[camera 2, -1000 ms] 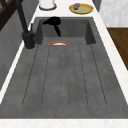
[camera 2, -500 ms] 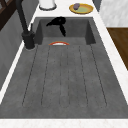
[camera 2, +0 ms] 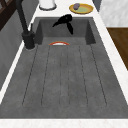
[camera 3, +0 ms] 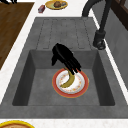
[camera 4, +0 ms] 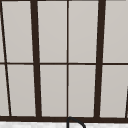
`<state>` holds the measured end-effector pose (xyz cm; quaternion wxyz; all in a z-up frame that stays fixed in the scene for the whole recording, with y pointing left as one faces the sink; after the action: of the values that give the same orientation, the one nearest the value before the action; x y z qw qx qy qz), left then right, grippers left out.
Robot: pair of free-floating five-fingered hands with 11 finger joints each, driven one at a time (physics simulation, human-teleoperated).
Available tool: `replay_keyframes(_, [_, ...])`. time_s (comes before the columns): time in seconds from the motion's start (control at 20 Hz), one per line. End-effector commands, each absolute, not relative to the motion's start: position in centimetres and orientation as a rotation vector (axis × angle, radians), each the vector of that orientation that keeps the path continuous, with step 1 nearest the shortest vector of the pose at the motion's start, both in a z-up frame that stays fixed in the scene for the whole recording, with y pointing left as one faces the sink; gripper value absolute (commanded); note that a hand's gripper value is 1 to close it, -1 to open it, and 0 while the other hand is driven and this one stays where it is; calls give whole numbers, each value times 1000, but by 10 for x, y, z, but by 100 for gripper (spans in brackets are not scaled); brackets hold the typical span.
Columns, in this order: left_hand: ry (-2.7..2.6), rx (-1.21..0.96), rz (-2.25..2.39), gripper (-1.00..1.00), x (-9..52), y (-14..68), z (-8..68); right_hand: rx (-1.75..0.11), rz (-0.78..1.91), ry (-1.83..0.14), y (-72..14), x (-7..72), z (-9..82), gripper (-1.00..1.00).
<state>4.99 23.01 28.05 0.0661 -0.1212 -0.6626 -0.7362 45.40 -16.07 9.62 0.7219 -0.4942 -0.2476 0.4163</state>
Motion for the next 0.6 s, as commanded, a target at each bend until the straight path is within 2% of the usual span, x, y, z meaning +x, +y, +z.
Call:
replay_keyframes(0.0, [-1998, -365, -2220, 0, 50, 230, 281, -1052, 952, -507, -161, 453, 112, -100])
replay_keyframes(0.55, [-1998, -365, -2220, 0, 50, 230, 281, -1019, 1019, -570, -175, 383, 160, -100])
